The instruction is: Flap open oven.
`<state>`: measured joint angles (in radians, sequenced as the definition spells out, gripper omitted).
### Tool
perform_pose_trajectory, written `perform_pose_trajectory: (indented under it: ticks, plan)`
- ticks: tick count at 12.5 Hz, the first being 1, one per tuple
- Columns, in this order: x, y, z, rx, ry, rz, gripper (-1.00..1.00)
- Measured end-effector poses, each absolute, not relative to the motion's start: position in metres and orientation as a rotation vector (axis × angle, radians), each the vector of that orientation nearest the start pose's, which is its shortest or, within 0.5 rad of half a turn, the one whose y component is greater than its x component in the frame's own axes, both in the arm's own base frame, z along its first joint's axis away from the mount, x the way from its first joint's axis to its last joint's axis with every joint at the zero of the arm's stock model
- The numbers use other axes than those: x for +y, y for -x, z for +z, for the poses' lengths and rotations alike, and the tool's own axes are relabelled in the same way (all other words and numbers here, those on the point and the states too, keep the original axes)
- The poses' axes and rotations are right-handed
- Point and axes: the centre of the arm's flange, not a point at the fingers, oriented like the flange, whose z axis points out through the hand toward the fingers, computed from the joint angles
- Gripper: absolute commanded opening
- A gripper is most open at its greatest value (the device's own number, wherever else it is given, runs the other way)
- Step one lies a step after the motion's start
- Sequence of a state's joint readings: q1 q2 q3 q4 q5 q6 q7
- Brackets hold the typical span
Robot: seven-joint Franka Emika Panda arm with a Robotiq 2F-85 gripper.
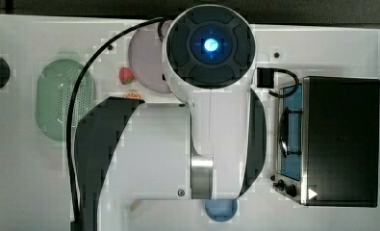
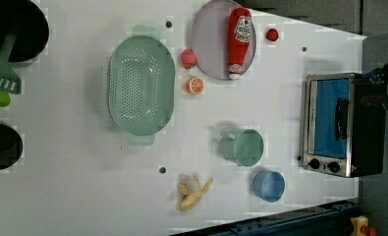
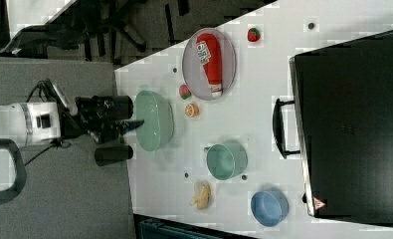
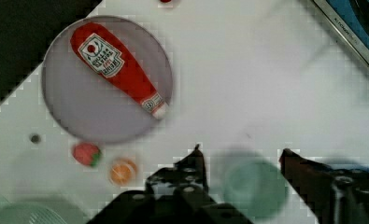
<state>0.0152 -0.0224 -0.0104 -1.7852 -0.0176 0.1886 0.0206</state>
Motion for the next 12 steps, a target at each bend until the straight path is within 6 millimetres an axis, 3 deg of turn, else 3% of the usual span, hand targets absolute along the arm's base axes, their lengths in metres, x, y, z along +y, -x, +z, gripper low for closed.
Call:
perform_pose_trajectory:
  ticks: [2,3,5,6,8,12]
  plan:
    - [-0.007,-0.504,0.547,1.302,2.899,0.185,0.8]
    - [-0.014,-0.485,0.56,1.323,2.883,0.181,0.99]
    - [-0.027,-0.463,0.598,1.359,2.841,0.098,1.0]
    - [-0.032,-0.459,0.613,1.369,2.821,0.051,0.9]
    - [-0.038,-0.459,0.628,1.38,2.795,0.003,0.39]
    - [-0.041,-0.467,0.611,1.397,2.809,0.055,-0.55]
